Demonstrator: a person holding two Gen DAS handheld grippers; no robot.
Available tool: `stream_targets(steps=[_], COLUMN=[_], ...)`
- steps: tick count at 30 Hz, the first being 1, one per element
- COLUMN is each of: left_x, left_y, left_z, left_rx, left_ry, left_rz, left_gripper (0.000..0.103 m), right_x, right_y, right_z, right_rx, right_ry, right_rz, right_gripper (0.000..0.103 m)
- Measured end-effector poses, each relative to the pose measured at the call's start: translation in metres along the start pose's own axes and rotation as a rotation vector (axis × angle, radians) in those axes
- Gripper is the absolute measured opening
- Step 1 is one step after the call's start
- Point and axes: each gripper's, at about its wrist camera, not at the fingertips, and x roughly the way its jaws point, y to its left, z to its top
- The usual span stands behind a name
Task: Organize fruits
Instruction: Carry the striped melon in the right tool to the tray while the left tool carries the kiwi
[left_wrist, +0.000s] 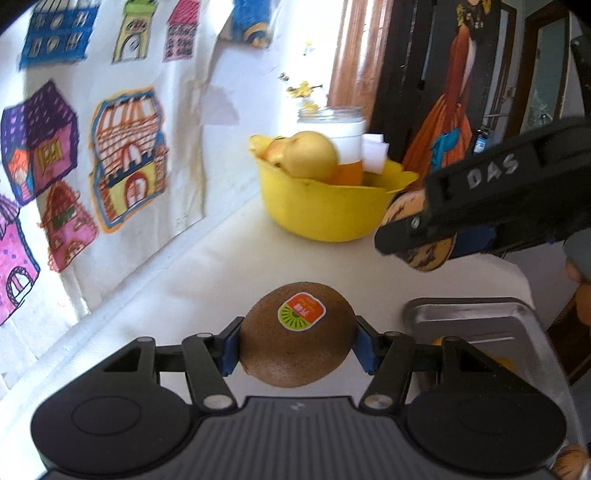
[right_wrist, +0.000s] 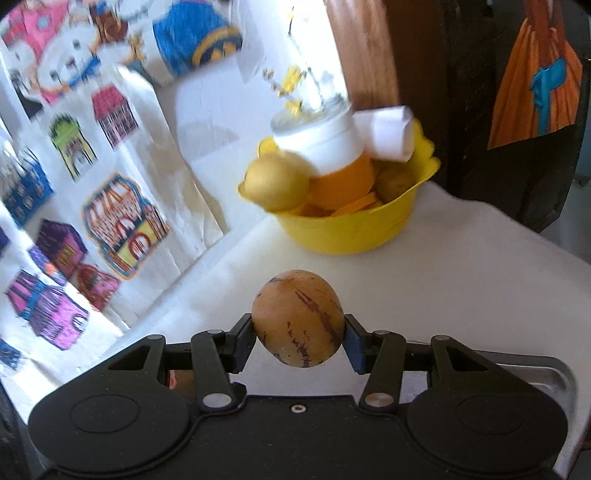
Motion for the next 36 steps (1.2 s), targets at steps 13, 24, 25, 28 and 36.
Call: stream_targets(steps=[13,24,25,28,36], left_x=[-0.026,-0.017,-0.014,-0.004,0.025], left_y=[-0.065,-0.110,-0.113,-0.119,-0.134], left_z=[-0.004,0.002,0.003,0.005,0.010], left_rx=[0.029,0.065,0.064,0.064,0.095], left_ry=[-0.026,-0.010,-0.006,0.005,0.038], left_rz=[-0.065,-0.115,-0.123,-0.143,-0.193], left_gripper=[0.064,0.064,0.064,0.064,0.064], right_x=[-0.104,-0.132,-0.132,-0.133,-0.122], right_y=[-0.046,-0.112,-0.116,-0.126,-0.136], right_z=[-0.029,-0.082,-0.086,-0.097,-0.127], right_rx=[0.015,0.034,0.032,0.017,-0.082], right_ry=[-0.090,-0.093,-0.095,-0.104,-0.118], right_rz=[-0.064,-0.100,-0.102,-0.106,-0.116], right_gripper=[0.052,0.052,0.052,0.052,0.052])
